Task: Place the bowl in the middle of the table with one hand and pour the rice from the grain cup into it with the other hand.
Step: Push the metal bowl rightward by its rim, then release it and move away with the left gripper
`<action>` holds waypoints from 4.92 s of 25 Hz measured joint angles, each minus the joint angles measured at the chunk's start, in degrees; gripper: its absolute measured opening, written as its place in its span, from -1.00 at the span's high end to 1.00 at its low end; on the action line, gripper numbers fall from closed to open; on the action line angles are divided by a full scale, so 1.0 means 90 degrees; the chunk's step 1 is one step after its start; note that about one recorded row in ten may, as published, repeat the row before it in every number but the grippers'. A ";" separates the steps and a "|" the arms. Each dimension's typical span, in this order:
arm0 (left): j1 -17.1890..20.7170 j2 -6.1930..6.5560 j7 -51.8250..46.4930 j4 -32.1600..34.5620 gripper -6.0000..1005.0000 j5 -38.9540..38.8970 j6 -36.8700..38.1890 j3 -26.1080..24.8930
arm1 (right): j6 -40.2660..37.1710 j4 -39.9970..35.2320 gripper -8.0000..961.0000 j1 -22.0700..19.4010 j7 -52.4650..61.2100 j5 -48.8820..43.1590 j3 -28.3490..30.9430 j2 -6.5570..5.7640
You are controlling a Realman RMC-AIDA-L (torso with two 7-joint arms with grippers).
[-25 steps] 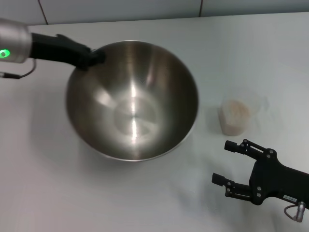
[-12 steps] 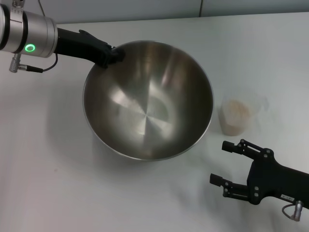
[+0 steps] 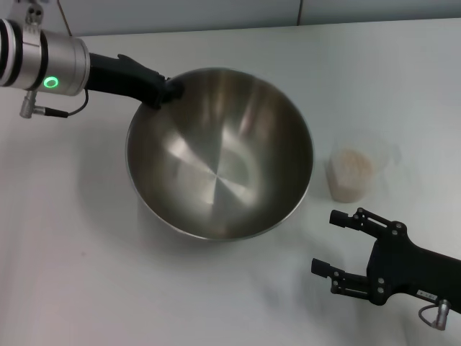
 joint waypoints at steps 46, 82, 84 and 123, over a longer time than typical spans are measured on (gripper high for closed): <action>0.0062 0.0008 0.0097 -0.0489 -0.70 -0.0386 -0.0563 0.0159 | 0.0068 0.0105 -0.73 0.0046 -0.0006 -0.0034 0.0011 -0.0031; 0.4358 0.0515 0.7510 -0.2744 -0.73 -0.4893 0.4110 -0.0879 | 0.0076 0.0105 -0.73 -0.0019 -0.0007 0.0016 0.0095 -0.0020; 0.4342 0.0516 0.7531 -0.2761 -0.73 -0.4895 0.4104 -0.0882 | 0.0066 0.0105 -0.73 -0.0020 -0.0007 0.0017 0.0120 -0.0020; 0.3867 0.0438 0.8288 -0.2776 -0.73 -0.4230 0.2850 -0.0817 | 0.0165 0.2024 -0.73 -0.1198 -0.2313 0.0017 0.2982 0.0031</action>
